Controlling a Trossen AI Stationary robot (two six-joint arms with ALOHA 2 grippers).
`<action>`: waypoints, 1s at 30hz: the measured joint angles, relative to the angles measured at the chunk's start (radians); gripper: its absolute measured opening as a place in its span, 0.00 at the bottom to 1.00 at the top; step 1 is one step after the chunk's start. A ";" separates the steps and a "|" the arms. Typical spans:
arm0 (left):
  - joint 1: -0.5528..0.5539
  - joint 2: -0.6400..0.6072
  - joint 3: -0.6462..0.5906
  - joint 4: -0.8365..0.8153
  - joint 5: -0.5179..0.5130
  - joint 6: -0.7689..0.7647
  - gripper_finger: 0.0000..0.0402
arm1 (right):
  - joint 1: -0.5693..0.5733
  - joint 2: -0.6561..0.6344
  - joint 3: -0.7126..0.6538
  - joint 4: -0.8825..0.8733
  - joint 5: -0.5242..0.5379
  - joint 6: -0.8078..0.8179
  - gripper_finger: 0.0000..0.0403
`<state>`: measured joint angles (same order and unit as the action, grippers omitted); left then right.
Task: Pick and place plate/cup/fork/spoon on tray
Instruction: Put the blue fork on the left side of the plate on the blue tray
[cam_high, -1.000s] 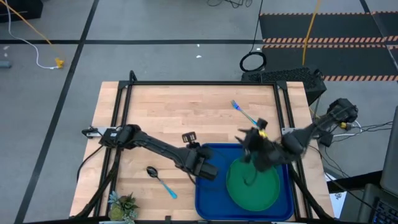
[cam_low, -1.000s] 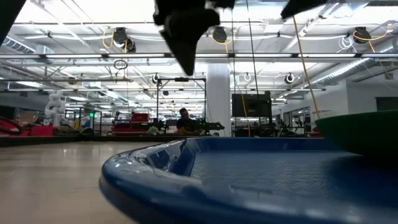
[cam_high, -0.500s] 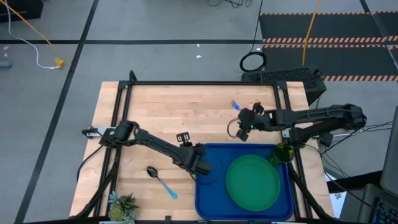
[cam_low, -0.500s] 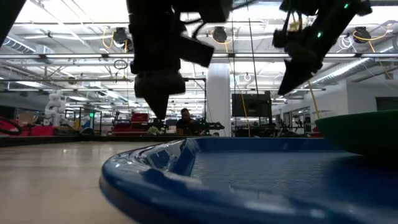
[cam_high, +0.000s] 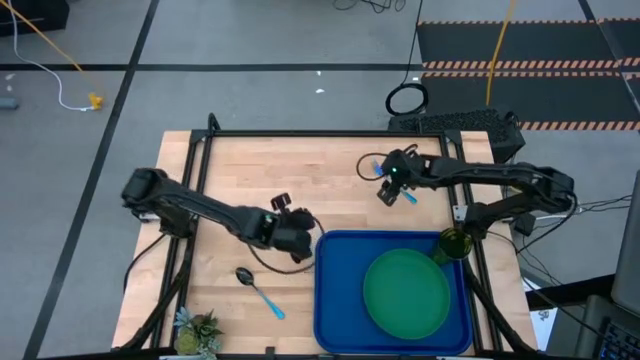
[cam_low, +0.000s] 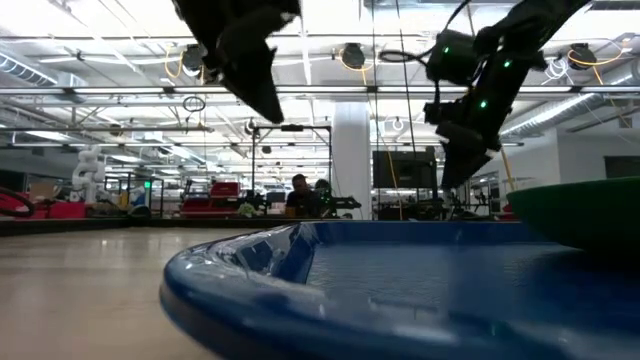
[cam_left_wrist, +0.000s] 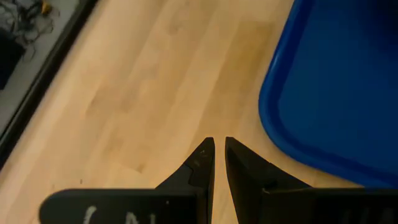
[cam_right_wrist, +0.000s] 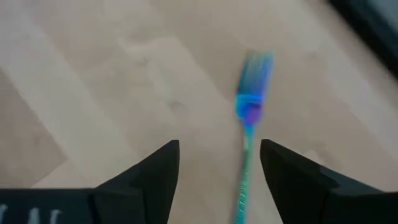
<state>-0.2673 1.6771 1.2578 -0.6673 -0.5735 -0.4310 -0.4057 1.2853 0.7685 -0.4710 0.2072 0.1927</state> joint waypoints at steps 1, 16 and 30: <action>0.003 -0.028 -0.025 0.026 0.000 0.013 0.10 | -0.008 0.019 0.000 0.012 -0.020 -0.006 0.55; 0.094 -0.258 -0.234 0.348 0.074 0.110 0.10 | -0.139 0.189 0.000 0.069 -0.076 -0.047 0.56; 0.118 -0.256 -0.234 0.435 0.130 0.164 0.10 | -0.172 0.250 0.000 0.075 -0.053 -0.051 0.45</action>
<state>-0.1490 1.4212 1.0237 -0.2324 -0.4437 -0.2667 -0.5774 1.5349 0.7681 -0.3962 0.1543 0.1418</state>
